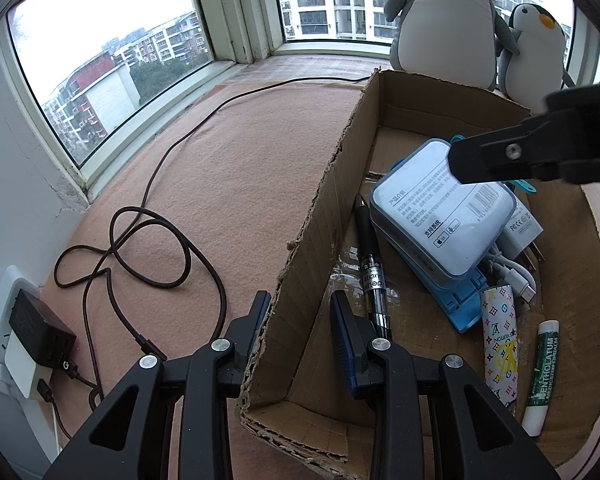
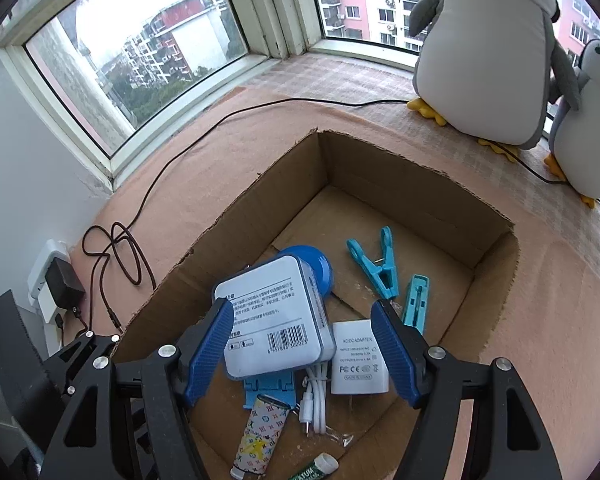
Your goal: Organize rigid objects
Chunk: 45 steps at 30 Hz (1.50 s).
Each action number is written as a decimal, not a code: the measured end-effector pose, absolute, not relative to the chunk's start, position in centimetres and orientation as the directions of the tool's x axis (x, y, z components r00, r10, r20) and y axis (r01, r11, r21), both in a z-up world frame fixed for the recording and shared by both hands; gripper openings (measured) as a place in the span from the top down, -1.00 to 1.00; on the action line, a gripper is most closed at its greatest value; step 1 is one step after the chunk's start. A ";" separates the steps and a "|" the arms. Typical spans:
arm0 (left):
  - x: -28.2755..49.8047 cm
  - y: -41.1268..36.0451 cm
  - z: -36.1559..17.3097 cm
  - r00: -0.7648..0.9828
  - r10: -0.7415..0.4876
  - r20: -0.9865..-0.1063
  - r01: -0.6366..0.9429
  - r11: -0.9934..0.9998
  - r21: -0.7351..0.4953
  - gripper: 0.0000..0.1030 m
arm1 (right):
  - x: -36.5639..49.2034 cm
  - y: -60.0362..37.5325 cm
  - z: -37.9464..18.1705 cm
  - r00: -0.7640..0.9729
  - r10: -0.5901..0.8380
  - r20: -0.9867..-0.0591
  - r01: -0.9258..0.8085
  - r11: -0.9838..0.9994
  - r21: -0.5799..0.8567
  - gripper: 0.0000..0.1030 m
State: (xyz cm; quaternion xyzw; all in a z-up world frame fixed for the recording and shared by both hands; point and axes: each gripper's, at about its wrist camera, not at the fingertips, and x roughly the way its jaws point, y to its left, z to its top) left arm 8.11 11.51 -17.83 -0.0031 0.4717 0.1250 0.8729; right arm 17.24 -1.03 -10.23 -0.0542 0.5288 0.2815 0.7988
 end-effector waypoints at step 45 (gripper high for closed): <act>-1.0 3.6 0.4 0.794 0.118 -0.597 -0.086 0.993 0.083 -0.64 | 2.3 -17.6 3.2 0.657 0.300 -0.691 -0.227 0.954 0.198 -0.74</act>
